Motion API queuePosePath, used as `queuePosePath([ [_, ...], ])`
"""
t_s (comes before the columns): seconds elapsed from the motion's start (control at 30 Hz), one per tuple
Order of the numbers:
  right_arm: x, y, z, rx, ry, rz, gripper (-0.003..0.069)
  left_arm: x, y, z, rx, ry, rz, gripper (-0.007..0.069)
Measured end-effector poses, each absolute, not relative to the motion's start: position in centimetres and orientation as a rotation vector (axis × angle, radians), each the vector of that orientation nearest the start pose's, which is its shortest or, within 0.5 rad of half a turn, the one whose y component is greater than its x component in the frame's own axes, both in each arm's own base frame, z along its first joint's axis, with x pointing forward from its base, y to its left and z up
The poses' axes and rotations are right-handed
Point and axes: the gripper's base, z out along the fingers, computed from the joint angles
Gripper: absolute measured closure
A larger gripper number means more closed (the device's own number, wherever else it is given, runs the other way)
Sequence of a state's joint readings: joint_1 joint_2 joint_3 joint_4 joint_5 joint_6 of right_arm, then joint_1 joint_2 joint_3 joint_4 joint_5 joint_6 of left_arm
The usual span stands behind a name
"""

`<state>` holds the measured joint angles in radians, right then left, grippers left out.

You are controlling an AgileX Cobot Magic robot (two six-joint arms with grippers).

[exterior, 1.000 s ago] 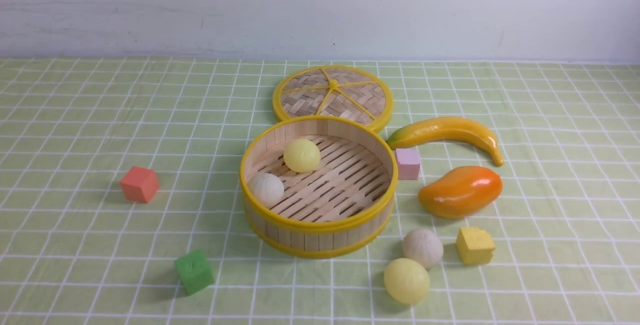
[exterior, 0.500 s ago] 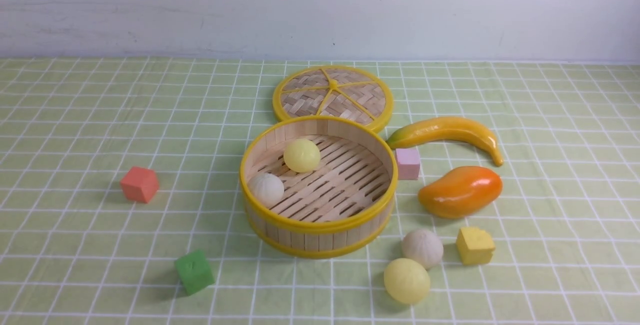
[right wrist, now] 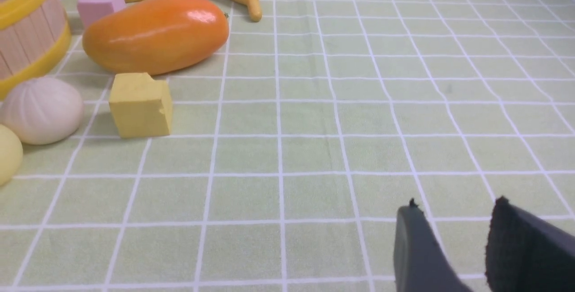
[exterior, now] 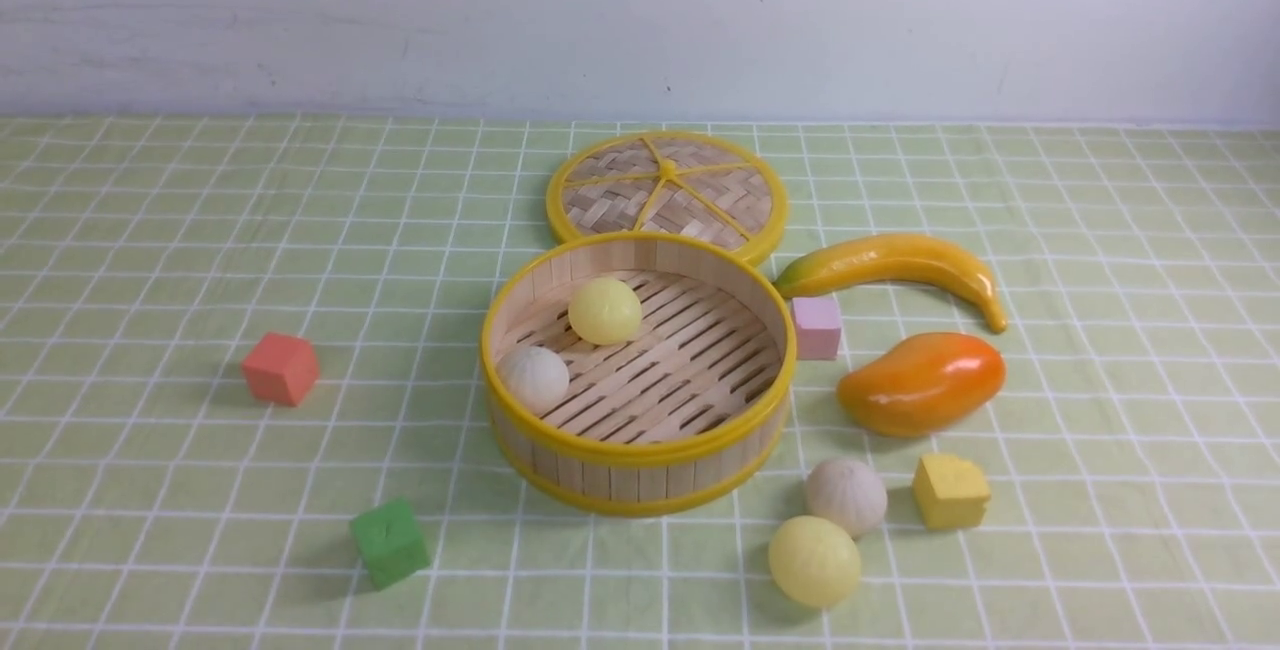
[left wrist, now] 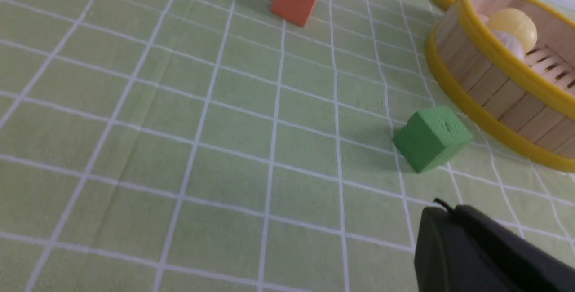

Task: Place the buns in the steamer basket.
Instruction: Use the right arm to grab a steamed stuffed bun

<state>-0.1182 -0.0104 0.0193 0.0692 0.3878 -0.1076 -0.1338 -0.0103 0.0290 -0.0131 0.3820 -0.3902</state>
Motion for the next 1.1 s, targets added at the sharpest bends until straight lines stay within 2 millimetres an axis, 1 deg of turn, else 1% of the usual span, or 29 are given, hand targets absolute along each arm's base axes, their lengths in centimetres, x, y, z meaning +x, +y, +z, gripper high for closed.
queuePosePath([
  [0.47,5.20,-0.38,17.25,0.052,1.879,-0.086,0.0418,5.15,-0.88,16.89,-0.239,1.896,-0.393,0.0627],
  [0.83,5.20,-0.39,17.26,0.050,1.879,-0.089,0.0418,5.19,-0.60,16.89,-0.186,1.894,-0.311,0.0620],
  [1.0,5.21,-0.39,17.29,0.050,1.875,-0.091,0.0418,5.19,-0.62,16.89,-0.191,1.894,-0.319,0.0617],
  [1.1,5.39,-0.27,17.61,0.090,1.816,-0.039,0.0418,5.20,-0.47,16.89,-0.244,1.888,-0.310,0.0613],
])
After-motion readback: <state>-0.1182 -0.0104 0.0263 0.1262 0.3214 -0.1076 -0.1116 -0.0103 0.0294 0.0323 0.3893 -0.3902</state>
